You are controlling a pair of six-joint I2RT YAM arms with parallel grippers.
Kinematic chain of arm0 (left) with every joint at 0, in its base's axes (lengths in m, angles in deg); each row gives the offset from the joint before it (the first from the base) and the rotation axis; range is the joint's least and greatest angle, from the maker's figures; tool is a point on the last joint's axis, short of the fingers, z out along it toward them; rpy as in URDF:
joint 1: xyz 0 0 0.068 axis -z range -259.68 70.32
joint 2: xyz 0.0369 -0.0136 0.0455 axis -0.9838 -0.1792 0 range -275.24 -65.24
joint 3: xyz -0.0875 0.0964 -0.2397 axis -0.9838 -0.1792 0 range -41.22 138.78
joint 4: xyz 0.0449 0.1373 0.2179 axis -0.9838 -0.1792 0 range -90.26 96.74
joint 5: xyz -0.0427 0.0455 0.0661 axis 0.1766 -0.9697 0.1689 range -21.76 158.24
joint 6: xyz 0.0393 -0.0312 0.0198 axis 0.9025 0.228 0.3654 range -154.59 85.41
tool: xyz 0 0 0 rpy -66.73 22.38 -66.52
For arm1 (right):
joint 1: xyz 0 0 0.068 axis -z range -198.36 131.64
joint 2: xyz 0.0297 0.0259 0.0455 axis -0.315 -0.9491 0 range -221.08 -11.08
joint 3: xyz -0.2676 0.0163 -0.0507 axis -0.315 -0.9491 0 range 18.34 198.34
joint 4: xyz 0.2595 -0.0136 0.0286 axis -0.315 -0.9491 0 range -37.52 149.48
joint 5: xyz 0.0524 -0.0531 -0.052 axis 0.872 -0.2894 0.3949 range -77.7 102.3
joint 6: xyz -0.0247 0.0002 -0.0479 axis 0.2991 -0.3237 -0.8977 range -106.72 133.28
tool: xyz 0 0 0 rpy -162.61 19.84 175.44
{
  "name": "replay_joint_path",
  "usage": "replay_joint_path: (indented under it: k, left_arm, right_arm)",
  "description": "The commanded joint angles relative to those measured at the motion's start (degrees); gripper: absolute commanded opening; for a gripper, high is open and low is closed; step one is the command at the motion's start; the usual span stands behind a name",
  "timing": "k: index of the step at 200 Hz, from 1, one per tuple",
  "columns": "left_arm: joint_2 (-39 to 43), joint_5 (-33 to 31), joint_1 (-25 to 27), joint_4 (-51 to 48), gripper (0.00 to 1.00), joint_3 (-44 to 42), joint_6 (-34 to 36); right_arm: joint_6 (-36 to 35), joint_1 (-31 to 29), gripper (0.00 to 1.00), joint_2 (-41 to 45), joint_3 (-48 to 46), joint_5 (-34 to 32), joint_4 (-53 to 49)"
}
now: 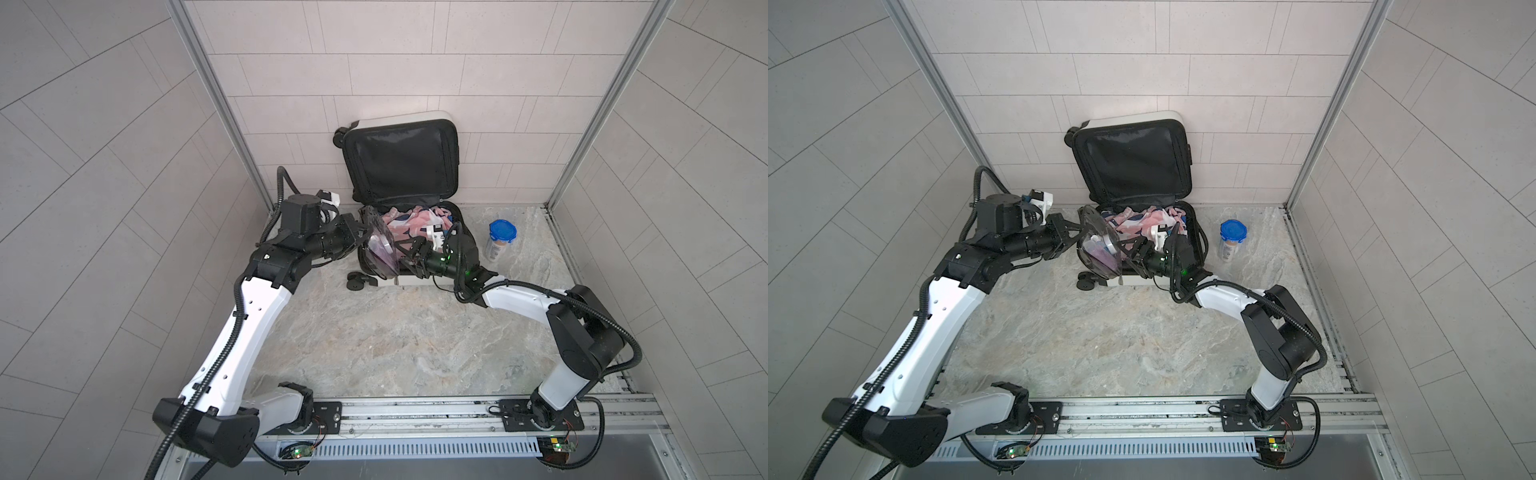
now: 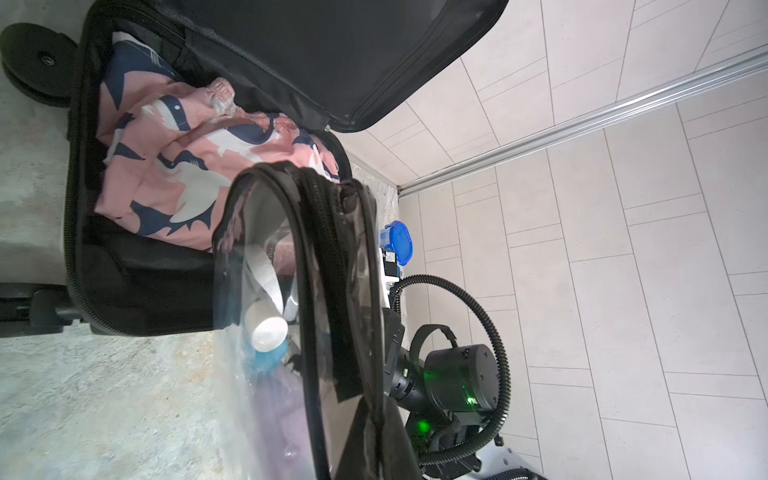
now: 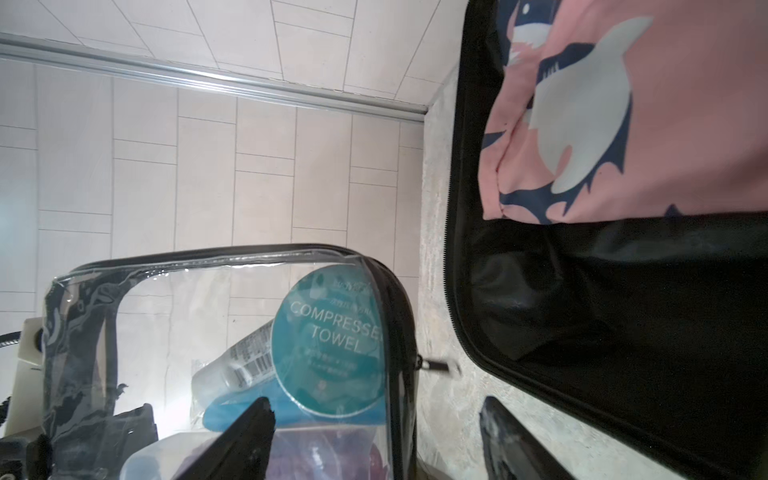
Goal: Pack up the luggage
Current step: 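Carry the pouch over the suitcase with the left gripper while the right grasps it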
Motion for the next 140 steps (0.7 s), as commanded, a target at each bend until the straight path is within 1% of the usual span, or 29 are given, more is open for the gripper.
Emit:
replay_joint_path:
  k: [1,23,45,53,63,98,119,140]
  left_arm:
    - [-0.54,-1.35,1.24,5.63,0.00,2.78,-2.12]
    - [-1.37,-1.82,1.85,5.66,0.00,3.56,-1.95]
    - [-1.93,-2.10,2.08,6.06,0.00,3.84,-1.99]
    - [-2.06,-2.26,2.08,6.19,0.00,3.80,-1.97]
    - [-2.29,-2.28,2.08,6.32,0.00,3.76,-1.95]
    - [-3.44,-2.33,2.19,6.93,0.00,3.32,-1.82]
    - [-3.78,-2.93,2.16,7.11,0.00,2.98,-1.30]
    - [-4.31,-3.38,2.17,6.94,0.00,2.62,-0.32]
  right_arm:
    - [7.36,0.08,0.80,-1.45,-0.46,0.58,11.84]
    - [10.21,-0.04,0.79,-2.30,-1.00,0.28,16.19]
    - [10.70,-0.09,0.77,-1.33,-2.03,-0.22,17.06]
    - [10.70,-0.08,0.75,-0.67,-2.41,-0.43,17.14]
    - [10.67,-0.07,0.70,0.26,-2.85,-0.71,17.19]
    - [8.85,0.16,0.45,4.19,-2.88,-1.04,13.93]
    - [6.47,0.98,0.32,7.02,-2.87,-1.09,9.38]
    - [2.57,2.70,0.22,10.66,-2.98,-1.27,1.69]
